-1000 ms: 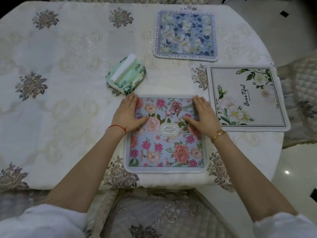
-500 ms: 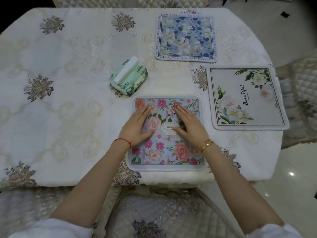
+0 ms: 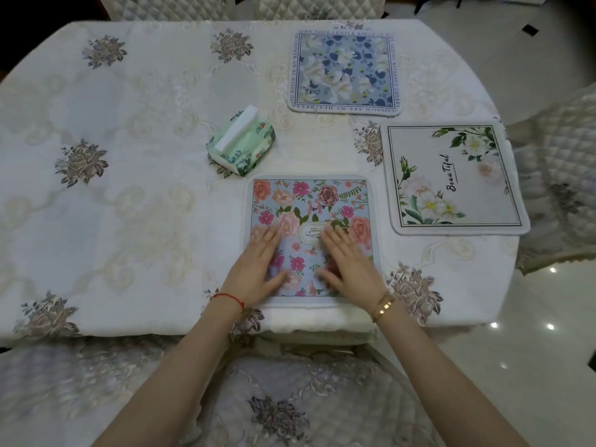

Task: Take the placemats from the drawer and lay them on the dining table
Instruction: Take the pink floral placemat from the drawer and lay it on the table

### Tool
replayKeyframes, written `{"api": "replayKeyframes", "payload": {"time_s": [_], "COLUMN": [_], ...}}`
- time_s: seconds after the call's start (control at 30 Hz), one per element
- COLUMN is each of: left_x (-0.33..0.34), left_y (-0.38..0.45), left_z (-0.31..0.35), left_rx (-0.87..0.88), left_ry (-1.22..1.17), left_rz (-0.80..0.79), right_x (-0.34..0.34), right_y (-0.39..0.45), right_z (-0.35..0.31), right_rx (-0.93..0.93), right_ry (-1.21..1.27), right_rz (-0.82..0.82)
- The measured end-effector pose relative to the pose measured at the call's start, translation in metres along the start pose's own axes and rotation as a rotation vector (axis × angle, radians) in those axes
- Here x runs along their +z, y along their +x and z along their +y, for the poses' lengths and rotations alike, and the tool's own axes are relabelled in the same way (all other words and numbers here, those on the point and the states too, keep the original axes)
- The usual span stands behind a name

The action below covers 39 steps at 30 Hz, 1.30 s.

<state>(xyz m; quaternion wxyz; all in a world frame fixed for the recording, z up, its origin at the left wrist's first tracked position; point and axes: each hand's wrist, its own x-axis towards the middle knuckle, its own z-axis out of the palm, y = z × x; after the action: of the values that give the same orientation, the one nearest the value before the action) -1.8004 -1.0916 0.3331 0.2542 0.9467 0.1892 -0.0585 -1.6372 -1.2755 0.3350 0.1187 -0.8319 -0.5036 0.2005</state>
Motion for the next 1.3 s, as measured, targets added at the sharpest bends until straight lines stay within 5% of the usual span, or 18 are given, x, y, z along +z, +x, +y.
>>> {"api": "replayKeyframes", "payload": {"time_s": [0.57, 0.87, 1.3], "left_x": [-0.004, 0.019, 0.014], "left_y": [-0.046, -0.051, -0.074], "left_z": [-0.013, 0.024, -0.003], "left_rx": [-0.129, -0.045, -0.142], "left_ry": [-0.001, -0.089, -0.071], "left_rz": [-0.03, -0.045, 0.011], "right_x": [-0.002, 0.038, 0.011], "right_y": [-0.051, -0.046, -0.097], "right_z": [0.035, -0.034, 0.035], "right_rx": [0.155, -0.032, 0.173], "right_ry": [0.036, 0.119, 0.161], "right_rz": [0.091, 0.027, 0.142]}}
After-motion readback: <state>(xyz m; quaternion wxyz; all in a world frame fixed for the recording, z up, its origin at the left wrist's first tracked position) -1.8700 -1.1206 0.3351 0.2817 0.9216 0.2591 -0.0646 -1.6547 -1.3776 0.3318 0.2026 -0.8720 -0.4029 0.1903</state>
